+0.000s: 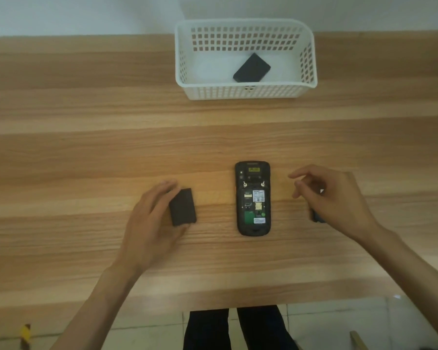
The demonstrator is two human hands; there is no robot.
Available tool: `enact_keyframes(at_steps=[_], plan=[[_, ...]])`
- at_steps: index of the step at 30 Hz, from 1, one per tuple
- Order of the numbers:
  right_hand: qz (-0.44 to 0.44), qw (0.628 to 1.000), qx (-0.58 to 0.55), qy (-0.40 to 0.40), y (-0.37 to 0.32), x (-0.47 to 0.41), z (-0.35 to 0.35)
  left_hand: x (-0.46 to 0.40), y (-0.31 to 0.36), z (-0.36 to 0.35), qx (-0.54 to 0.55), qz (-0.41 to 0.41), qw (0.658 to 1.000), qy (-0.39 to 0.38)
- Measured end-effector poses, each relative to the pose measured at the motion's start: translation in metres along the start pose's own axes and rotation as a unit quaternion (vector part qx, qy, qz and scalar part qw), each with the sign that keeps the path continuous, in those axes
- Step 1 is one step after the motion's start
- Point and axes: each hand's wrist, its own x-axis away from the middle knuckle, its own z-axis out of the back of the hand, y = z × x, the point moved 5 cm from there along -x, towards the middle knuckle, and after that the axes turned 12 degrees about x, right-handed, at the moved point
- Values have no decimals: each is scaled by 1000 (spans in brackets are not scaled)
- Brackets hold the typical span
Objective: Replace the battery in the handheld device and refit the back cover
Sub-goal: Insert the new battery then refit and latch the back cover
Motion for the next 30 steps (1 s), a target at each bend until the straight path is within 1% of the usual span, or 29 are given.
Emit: enact_keyframes(at_steps=[3,5,8,12,15,19,23,26,30], plan=[[-1,1000,-11,-13,0,7,-10,-7,2,6,-29,-13,999,-1],[-1,1000,-8,-15,-1,12,-14,-10,5,10,-30,-16,999,0],[4,1000,-23,-14,-7,20,-18,-11,16,15,12,-3,1000,14],[8,996,-79,-28,-23,29,-28,-13,36,8,71,-13,997,12],[7,991,-126,-43,-34,33,-38,-17,56,-4,111,-34,993,-13],[66,986,-148,-41,-46,39,-45,-22,85,-27,170,-51,983,-50],[95,979,-178,-31,-43,46,-45,-24,103,-46,223,-48,971,-74],[82,976,-199,-15,-35,49,-45,-26,107,-52,247,-20,965,-85],[30,976,-214,-25,-24,53,-53,-26,109,-60,256,-5,962,-99]])
